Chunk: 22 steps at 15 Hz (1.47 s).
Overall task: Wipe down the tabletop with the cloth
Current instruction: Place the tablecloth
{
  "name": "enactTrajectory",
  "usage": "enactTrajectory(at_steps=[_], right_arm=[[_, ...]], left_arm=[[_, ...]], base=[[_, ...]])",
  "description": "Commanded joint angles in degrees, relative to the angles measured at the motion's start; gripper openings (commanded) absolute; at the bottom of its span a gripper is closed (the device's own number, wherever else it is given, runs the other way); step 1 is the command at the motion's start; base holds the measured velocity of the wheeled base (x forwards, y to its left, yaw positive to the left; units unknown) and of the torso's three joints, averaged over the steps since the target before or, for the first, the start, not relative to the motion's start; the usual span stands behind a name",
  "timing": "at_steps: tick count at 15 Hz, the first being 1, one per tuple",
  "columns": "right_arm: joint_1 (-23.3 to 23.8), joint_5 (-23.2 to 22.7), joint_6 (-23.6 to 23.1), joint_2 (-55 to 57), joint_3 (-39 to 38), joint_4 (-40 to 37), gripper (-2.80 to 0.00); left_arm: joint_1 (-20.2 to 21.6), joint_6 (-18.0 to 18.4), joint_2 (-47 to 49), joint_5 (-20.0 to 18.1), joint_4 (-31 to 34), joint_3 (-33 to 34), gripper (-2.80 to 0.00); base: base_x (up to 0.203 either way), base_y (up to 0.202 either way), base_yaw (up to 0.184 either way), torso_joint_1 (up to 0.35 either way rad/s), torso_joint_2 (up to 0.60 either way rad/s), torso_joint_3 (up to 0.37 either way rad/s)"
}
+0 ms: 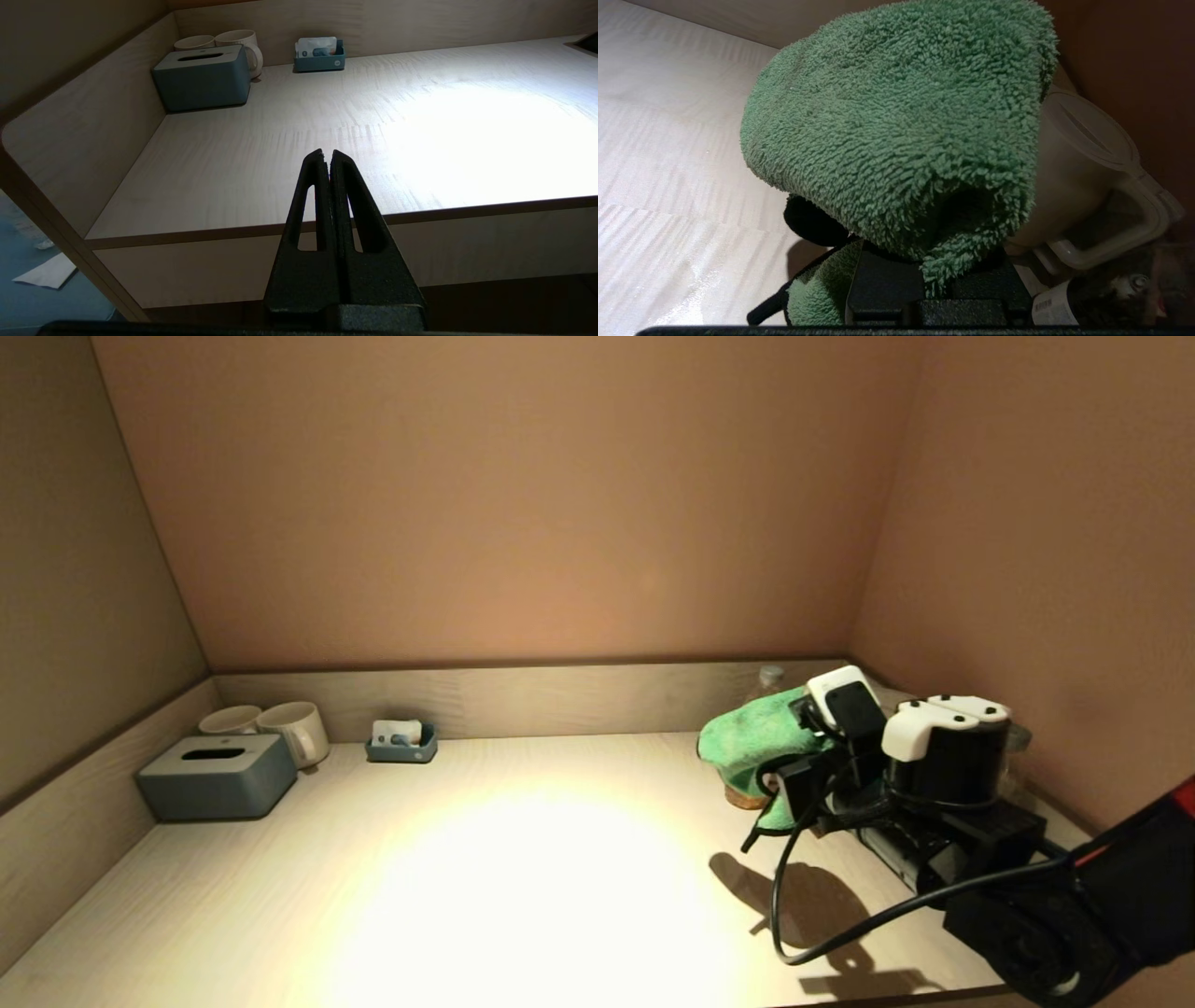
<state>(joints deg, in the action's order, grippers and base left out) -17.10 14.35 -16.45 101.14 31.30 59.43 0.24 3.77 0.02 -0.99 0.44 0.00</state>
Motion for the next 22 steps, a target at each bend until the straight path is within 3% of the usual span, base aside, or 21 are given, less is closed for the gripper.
enactTrajectory(at_steps=[1, 8, 14, 15, 22], right_arm=[[2.31, 0.01, 0.26, -2.89, -2.18, 0.42, -2.8], [14.58, -1.41, 2.58, -0.74, -8.59, 0.19, -2.8], [18.77, -4.59, 5.1, 8.96, -7.24, 0.69, -2.8], [19.05, -4.59, 5.15, 10.82, -6.86, 0.73, 0.0], [19.93, -4.46, 4.65, 10.05, -8.16, 0.69, 0.0]], left_arm=[[0.02, 0.01, -0.02, 0.02, 0.0, 0.0, -2.8], [0.02, 0.01, -0.02, 0.02, 0.0, 0.0, -2.8], [0.02, 0.01, -0.02, 0.02, 0.0, 0.0, -2.8], [0.02, 0.01, -0.02, 0.02, 0.0, 0.0, -2.8], [0.02, 0.01, -0.02, 0.02, 0.0, 0.0, -2.8]], base=[[0.0, 0.0, 0.0, 0.0, 0.0, 0.0], [0.0, 0.0, 0.0, 0.0, 0.0, 0.0], [0.0, 0.0, 0.0, 0.0, 0.0, 0.0], [0.0, 0.0, 0.0, 0.0, 0.0, 0.0], [0.0, 0.0, 0.0, 0.0, 0.0, 0.0]])
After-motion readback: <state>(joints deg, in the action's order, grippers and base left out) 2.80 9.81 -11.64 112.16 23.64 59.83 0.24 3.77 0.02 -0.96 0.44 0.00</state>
